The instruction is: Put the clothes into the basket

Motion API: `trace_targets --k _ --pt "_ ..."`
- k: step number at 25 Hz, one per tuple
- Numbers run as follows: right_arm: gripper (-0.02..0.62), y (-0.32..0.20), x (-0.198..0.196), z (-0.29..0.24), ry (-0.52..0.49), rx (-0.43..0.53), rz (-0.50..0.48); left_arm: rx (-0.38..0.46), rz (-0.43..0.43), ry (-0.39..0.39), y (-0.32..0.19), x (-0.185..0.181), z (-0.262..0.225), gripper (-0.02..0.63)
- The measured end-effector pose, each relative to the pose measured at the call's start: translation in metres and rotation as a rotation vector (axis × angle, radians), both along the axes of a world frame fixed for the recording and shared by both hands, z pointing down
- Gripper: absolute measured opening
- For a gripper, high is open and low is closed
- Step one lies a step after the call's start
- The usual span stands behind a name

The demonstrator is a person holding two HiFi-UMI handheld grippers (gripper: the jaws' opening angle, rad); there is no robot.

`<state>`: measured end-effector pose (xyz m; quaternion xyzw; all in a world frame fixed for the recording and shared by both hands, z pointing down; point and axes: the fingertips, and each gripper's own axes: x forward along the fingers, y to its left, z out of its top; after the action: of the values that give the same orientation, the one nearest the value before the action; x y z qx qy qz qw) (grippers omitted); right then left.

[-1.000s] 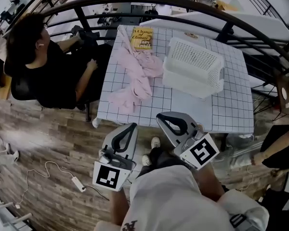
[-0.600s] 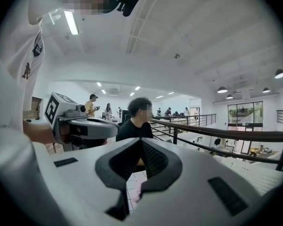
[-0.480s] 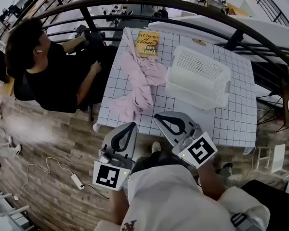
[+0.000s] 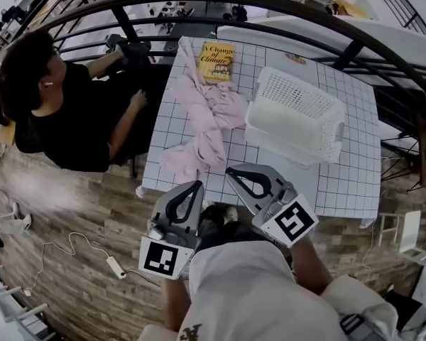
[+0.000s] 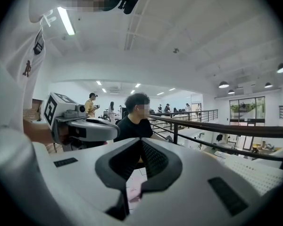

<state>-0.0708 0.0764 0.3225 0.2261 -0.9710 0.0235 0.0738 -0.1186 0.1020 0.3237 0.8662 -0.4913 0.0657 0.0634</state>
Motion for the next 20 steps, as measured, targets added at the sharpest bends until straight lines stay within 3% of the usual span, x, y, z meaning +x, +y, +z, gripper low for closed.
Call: trace_targets --k 20 --pt "0.017 -0.062 -0.028 0.048 0.162 -0.026 0.095 -0.025 0.147 0.006 -0.074 -0.025 0.038 0.003"
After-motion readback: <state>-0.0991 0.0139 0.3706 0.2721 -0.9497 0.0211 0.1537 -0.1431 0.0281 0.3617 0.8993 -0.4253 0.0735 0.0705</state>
